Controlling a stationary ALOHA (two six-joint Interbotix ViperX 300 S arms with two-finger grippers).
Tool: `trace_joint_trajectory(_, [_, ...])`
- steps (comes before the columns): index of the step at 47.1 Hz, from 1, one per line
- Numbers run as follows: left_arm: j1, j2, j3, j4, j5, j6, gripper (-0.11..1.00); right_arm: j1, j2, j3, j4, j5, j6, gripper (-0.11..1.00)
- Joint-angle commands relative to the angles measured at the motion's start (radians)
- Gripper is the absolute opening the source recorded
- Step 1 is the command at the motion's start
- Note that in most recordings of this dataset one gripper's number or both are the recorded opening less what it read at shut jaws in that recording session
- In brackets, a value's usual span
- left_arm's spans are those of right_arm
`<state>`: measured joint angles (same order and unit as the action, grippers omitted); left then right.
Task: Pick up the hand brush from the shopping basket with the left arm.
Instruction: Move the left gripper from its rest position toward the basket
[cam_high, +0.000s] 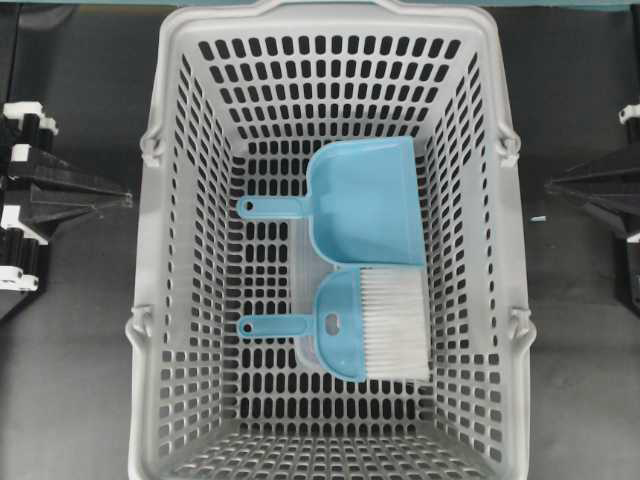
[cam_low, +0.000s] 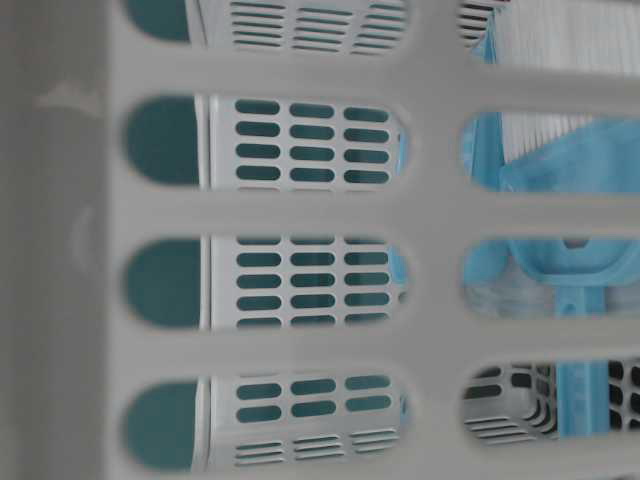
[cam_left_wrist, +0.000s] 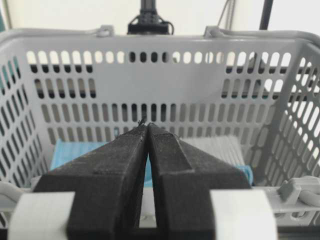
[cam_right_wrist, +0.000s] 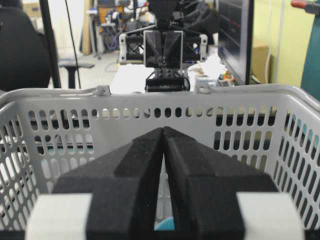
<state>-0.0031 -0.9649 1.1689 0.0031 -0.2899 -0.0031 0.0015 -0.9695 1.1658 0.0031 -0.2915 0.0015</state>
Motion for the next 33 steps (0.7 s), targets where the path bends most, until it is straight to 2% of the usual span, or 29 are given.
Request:
trace_joint_trajectory(1, [0.006,0.009,-0.064,0.043,0.032,-0.012,0.06,-0.006,0.015,-0.006,0.003,-0.003,0.012,0.0])
trace_joint_trajectory(5, [0.005,0.018,-0.129,0.041,0.121,-0.015,0.0,-0.009,0.014,-0.015,0.015,0.043,0.012,0.0])
trace_joint_trajectory(20, [-0.04,0.121,-0.379,0.043,0.515,-0.008,0.0,0.009,0.011,-0.11,0.015,0.405,0.006,0.0])
trace_joint_trajectory(25, [-0.069,0.175,-0.442,0.043,0.6,-0.009,0.0,0.009,0.006,-0.129,0.015,0.453,0.008,0.0])
trace_joint_trajectory(33, [-0.086,0.256,-0.517,0.043,0.676,-0.011,0.0,0.009,0.002,-0.13,0.015,0.459,0.008,0.0])
